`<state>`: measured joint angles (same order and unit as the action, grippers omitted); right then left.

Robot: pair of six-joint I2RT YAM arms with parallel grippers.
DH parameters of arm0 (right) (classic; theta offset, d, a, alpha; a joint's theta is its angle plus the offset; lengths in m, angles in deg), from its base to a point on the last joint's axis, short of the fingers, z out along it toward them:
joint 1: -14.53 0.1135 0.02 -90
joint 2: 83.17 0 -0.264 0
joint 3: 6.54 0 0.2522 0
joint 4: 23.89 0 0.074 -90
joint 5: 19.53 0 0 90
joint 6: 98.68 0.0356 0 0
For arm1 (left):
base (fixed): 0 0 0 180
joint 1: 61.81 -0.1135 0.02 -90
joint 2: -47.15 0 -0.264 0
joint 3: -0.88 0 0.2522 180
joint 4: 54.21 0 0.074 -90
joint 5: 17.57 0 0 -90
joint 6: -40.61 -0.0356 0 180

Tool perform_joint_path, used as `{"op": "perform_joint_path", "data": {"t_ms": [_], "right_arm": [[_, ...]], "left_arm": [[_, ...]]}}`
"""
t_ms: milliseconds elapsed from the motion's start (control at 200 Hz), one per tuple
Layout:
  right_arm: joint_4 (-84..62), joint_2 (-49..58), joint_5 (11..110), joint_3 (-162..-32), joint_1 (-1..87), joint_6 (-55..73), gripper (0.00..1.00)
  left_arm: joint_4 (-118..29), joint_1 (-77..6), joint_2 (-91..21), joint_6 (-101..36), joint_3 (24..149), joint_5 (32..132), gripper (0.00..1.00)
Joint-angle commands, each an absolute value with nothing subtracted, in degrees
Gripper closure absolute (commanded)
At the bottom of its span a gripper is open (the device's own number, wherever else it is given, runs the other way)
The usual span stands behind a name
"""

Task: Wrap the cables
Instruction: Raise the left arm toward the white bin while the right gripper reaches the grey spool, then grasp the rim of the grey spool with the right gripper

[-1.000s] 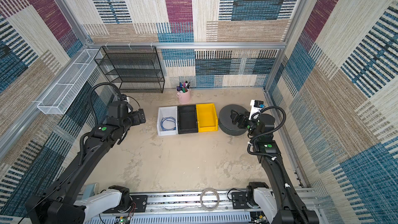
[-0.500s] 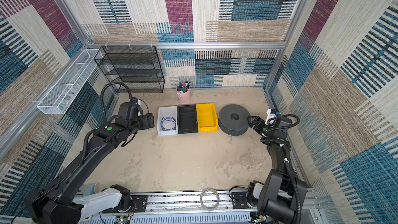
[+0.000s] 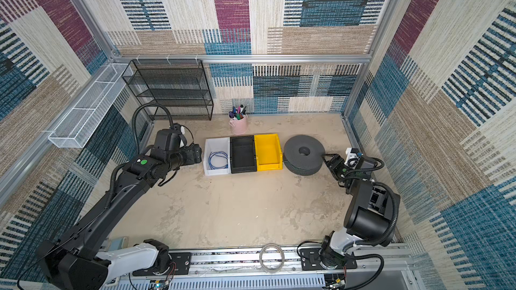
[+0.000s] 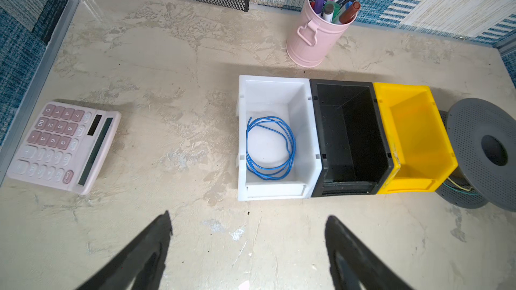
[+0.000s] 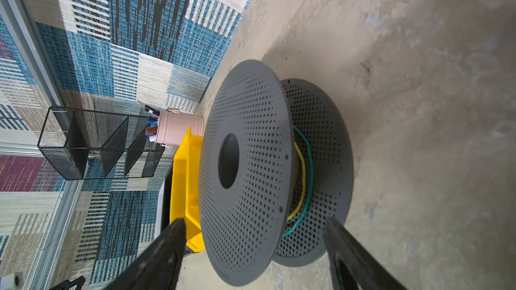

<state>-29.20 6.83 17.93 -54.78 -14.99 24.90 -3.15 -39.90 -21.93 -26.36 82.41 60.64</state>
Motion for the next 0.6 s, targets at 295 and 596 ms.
{"op": "perform_joint_path", "data": {"t_ms": [295, 596], "right_arm": [[-48.22, 21.20, 12.48, -56.41, -11.82, 31.70, 0.25], [-54.40, 28.02, 13.52, -59.61, -9.03, 35.67, 0.40]], "left_arm": [[-3.09, -39.93, -23.75, -24.40, 85.31, 61.45, 0.13], [-0.94, -39.93, -23.35, -24.05, 86.76, 60.09, 0.13]]}}
